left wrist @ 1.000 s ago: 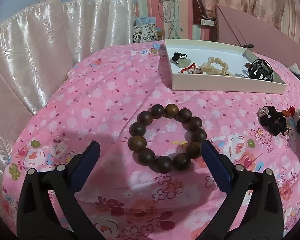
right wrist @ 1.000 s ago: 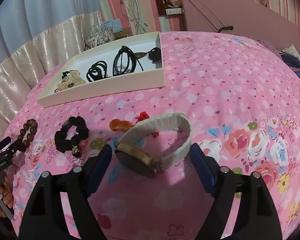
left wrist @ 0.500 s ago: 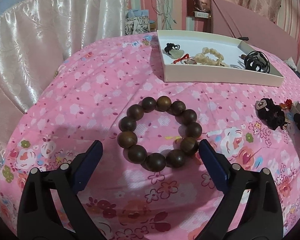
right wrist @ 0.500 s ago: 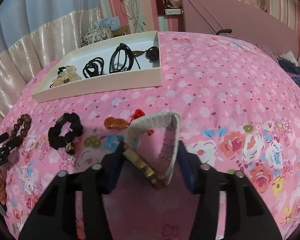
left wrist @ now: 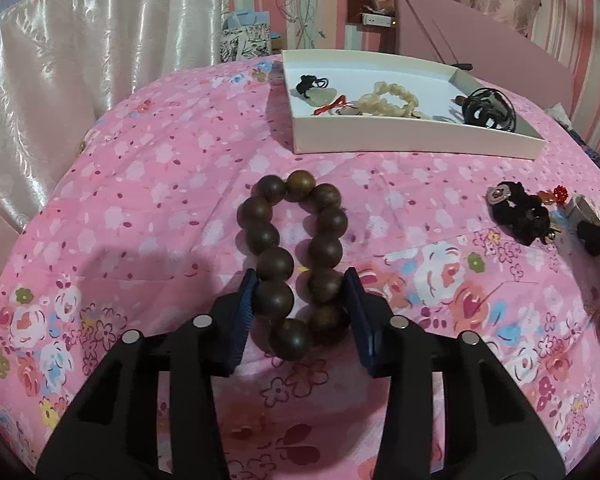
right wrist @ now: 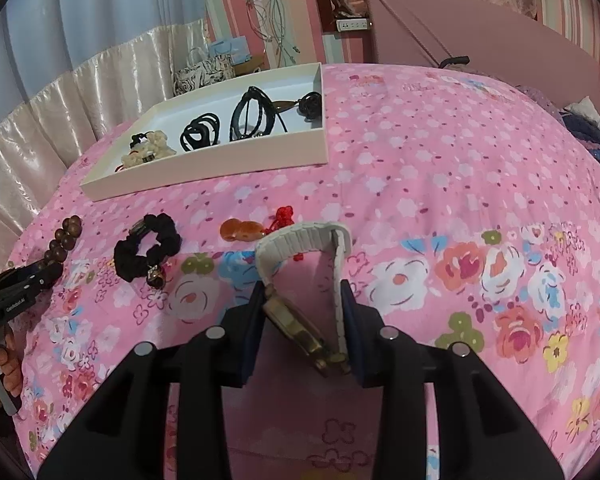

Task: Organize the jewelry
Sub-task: 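Grasp the wooden bead bracelet with the left gripper while the right gripper grasps the white-strap watch, then carry the bead bracelet and watch over the white tray, then open both grippers to release the bracelet and watch into the tray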

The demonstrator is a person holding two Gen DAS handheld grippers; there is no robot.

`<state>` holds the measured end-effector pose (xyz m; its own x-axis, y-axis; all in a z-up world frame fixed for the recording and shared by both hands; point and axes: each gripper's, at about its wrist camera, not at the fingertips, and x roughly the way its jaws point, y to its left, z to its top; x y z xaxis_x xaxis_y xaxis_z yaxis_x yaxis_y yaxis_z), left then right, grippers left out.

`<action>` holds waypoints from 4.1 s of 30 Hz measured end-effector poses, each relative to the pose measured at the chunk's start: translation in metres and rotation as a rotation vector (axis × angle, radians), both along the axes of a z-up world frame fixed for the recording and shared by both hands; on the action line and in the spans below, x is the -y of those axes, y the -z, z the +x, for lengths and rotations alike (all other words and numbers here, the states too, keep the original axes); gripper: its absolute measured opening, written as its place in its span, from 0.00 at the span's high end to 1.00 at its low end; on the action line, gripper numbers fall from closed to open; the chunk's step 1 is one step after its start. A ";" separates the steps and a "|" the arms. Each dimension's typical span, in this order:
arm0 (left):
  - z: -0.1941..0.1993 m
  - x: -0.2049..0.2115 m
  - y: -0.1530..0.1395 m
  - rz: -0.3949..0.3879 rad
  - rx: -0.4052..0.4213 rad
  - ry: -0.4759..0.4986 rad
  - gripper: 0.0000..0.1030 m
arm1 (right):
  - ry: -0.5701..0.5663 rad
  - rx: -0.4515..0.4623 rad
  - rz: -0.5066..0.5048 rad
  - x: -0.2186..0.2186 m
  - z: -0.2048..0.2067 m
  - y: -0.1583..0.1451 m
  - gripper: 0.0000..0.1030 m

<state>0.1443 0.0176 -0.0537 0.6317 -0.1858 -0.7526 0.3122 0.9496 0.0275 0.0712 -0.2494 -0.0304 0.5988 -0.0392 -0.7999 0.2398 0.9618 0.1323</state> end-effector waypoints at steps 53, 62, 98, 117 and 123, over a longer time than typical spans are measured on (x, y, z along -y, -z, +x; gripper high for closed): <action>0.112 0.077 -0.148 -0.245 0.170 0.190 0.83 | -0.140 0.229 0.053 -0.015 0.136 -0.109 0.66; 0.167 0.096 -0.105 -0.217 0.129 0.119 0.83 | -0.153 0.171 0.066 -0.019 0.202 -0.082 0.66; 0.199 0.111 -0.018 -0.210 -0.092 0.103 0.28 | -0.196 -0.050 0.017 -0.046 0.254 0.000 0.48; 0.124 0.086 -0.046 -0.152 -0.071 0.134 0.17 | -0.080 0.135 -0.009 0.011 0.149 -0.083 0.40; 0.055 0.061 -0.051 -0.103 0.031 0.109 0.17 | -0.034 0.151 -0.158 0.010 0.080 -0.081 0.40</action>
